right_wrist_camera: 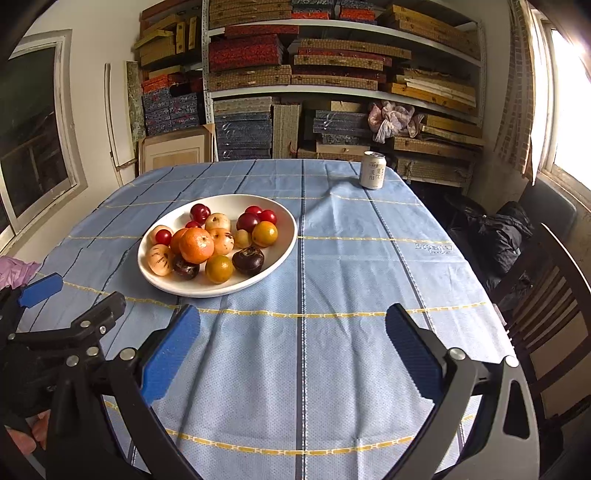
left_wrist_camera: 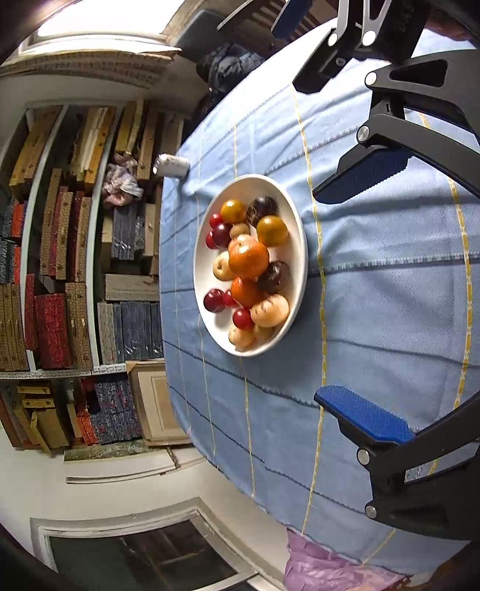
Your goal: Organize fruits
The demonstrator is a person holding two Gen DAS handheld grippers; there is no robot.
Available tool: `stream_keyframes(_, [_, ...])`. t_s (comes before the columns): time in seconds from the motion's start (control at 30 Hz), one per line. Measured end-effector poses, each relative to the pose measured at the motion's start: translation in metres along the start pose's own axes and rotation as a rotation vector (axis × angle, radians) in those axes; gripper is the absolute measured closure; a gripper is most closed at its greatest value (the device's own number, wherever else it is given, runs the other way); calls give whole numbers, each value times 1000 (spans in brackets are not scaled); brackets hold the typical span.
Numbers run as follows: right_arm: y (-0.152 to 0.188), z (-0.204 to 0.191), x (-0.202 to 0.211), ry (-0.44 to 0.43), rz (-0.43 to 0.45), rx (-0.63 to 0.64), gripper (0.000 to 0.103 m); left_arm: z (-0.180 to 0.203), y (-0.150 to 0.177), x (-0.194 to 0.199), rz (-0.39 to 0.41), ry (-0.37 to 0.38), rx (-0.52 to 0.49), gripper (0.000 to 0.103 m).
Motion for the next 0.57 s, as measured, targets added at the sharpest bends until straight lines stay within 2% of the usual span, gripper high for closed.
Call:
stream_keyframes(0.17, [2,6,-5,5,-34,-31,5,3,3,7,17,7,-12,4])
stream_keyframes(0.57, [1,10,0,28,-8,-24,4,-1,3,11,13,31,10,4])
Point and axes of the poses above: each gripper's, at about its wrist camera, not at the fingertips, and x roughly against the way its jaws point, z to its right, y to its underside, the point moved 5 cm from there along -x, roughly the way its jaws point, and after that the axes turned 13 degrees about -z, right-handed, at the moved point
